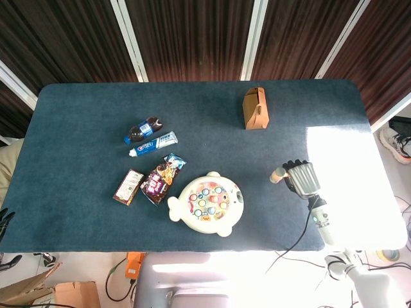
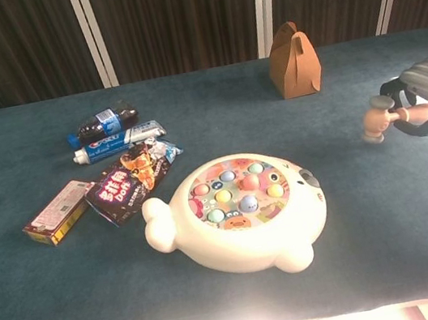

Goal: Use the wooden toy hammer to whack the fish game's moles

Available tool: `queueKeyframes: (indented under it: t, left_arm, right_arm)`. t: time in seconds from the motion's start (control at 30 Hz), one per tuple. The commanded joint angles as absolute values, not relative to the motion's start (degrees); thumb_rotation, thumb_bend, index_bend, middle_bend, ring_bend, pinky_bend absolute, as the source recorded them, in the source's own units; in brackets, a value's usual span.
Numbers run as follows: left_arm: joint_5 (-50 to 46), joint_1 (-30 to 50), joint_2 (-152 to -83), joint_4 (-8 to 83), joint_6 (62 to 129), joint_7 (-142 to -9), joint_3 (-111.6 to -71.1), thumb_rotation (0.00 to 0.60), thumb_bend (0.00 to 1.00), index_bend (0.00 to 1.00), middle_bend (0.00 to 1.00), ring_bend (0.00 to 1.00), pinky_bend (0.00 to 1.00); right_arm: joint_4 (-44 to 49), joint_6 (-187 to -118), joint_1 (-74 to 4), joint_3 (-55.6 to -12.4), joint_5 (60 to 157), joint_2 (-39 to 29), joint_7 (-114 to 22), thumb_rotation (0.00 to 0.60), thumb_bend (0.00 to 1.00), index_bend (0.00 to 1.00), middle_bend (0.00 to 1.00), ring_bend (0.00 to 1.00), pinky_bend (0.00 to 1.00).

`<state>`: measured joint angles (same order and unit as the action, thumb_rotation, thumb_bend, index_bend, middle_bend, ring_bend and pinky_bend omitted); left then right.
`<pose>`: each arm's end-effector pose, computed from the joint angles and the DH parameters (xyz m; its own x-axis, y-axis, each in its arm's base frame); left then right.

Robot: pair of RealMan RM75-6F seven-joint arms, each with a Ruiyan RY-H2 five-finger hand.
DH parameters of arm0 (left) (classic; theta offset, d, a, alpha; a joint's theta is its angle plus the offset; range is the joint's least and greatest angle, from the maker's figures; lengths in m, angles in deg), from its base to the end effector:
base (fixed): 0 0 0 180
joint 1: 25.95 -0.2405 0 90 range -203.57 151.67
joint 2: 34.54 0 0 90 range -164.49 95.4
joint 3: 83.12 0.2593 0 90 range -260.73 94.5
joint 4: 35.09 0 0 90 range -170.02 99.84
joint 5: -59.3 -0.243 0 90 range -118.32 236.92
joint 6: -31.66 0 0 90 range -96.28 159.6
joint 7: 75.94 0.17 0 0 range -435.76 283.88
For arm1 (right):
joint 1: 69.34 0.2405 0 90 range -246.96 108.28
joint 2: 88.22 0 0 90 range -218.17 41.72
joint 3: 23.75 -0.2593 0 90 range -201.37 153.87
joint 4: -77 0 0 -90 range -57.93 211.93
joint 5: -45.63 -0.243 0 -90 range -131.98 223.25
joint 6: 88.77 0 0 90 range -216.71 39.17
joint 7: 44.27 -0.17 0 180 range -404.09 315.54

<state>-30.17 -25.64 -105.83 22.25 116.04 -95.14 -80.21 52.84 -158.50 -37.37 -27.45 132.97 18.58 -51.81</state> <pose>-0.4512 0.1603 0.1549 0.5272 0.1357 0.8388 0.8446 0.0244 -0.5348 -0.3225 -0.3976 -0.0167 0.6694 0.0605 0.7404 -0.7039 -0.2670 0.6582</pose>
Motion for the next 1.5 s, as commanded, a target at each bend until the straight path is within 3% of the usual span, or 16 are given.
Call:
queueKeyframes:
  t: [0.03,0.47,1.03,1.5]
  left_arm:
    - [-29.98,-25.62,-105.83,22.24,115.91,-95.26,-80.26,0.6,0.14,0.0,0.0,0.0,0.07]
    - [-29.77,-25.74,-105.97,21.29,115.89,-96.52,-80.26,0.6,0.14,0.0,0.0,0.0,0.07]
    - [-29.58,-25.79,-105.89,21.24,115.68,-96.32,-80.25,0.6,0.14,0.0,0.0,0.0,0.07]
    - [-29.4,-25.78,-105.96,20.91,115.37,-96.67,-80.27,0.6,0.14,0.0,0.0,0.0,0.07]
  right_arm:
    - [56.04,-157.79,-37.49,-27.21,132.79,20.73,-53.76,0.6,0.5,1.0,0.73,0.59,0.64]
    - [60.13,-155.79,-37.44,-26.67,132.9,22.62,-56.96,0.6,0.49,0.93,0.73,0.55,0.62]
    - [59.5,-153.89,-37.74,-25.67,133.44,21.12,-58.57,0.6,0.41,0.71,0.56,0.37,0.51]
    - [58.73,-153.76,-38.09,-25.38,133.6,20.63,-58.74,0.6,0.32,0.63,0.53,0.34,0.49]
